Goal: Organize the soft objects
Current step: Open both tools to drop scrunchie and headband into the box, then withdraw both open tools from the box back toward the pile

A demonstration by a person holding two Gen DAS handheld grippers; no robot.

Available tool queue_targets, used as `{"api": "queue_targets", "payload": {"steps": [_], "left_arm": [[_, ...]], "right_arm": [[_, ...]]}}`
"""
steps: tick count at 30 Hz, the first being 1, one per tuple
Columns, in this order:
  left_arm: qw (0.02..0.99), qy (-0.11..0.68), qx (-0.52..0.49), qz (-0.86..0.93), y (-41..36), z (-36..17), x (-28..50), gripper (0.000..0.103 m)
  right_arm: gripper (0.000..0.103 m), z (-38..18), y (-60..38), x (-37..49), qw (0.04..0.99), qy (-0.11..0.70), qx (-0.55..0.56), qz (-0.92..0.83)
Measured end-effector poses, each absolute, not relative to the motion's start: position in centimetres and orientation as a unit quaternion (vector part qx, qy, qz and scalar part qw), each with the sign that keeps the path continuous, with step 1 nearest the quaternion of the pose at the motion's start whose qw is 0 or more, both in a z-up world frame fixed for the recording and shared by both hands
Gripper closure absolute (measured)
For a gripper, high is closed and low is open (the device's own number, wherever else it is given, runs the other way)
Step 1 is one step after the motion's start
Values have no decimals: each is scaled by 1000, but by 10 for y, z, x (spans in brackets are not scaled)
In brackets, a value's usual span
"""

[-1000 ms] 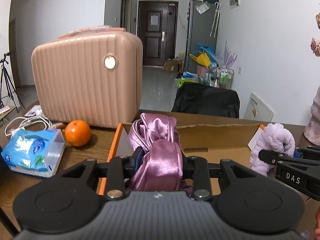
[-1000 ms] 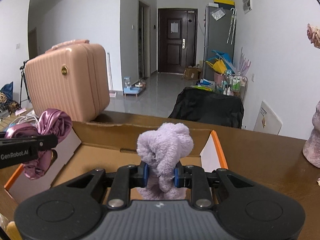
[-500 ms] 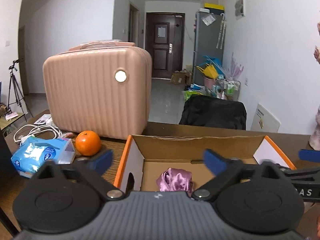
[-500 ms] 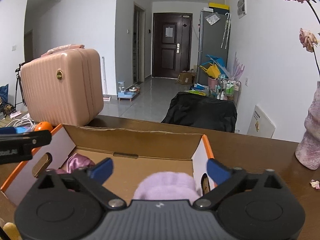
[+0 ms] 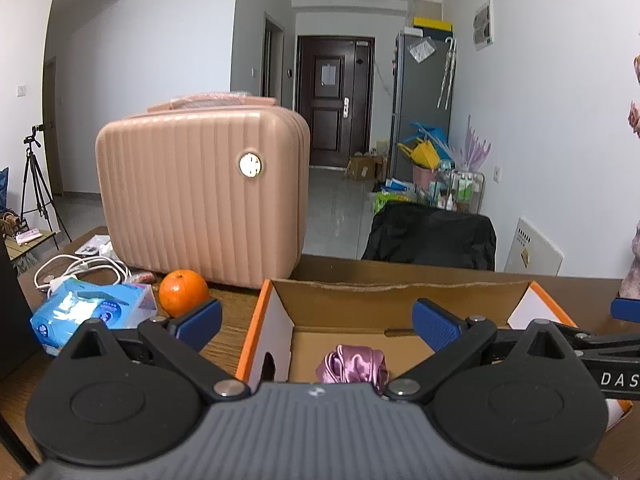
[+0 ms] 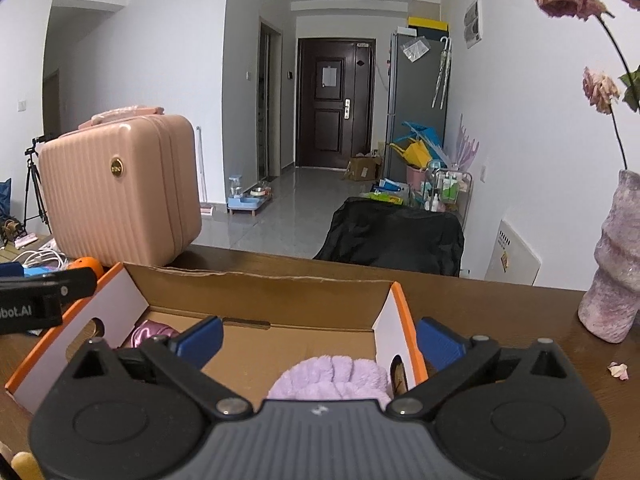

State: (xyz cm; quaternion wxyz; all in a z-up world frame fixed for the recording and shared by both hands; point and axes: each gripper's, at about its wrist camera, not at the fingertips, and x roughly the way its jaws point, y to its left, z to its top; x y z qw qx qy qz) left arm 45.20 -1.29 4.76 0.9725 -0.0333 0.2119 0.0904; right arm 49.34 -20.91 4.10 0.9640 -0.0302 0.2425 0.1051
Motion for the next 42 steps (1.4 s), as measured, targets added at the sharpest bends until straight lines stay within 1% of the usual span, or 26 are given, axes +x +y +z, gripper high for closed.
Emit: {"api": "queue_targets", "payload": {"steps": [11, 23, 37, 42], "left_arm": [[981, 168, -30, 90, -9, 62, 415, 0], [984, 150, -21, 89, -7, 66, 373, 0], [988, 135, -17, 74, 0, 56, 309, 0], [987, 146, -24, 66, 7, 48, 286, 0]], "right_arm": [[0, 55, -214, 455, 972, 207, -34, 107], [0, 61, -220, 401, 979, 171, -30, 112], [0, 49, -222, 333, 982, 150, -20, 114], [0, 39, -222, 304, 982, 146, -20, 115]]}}
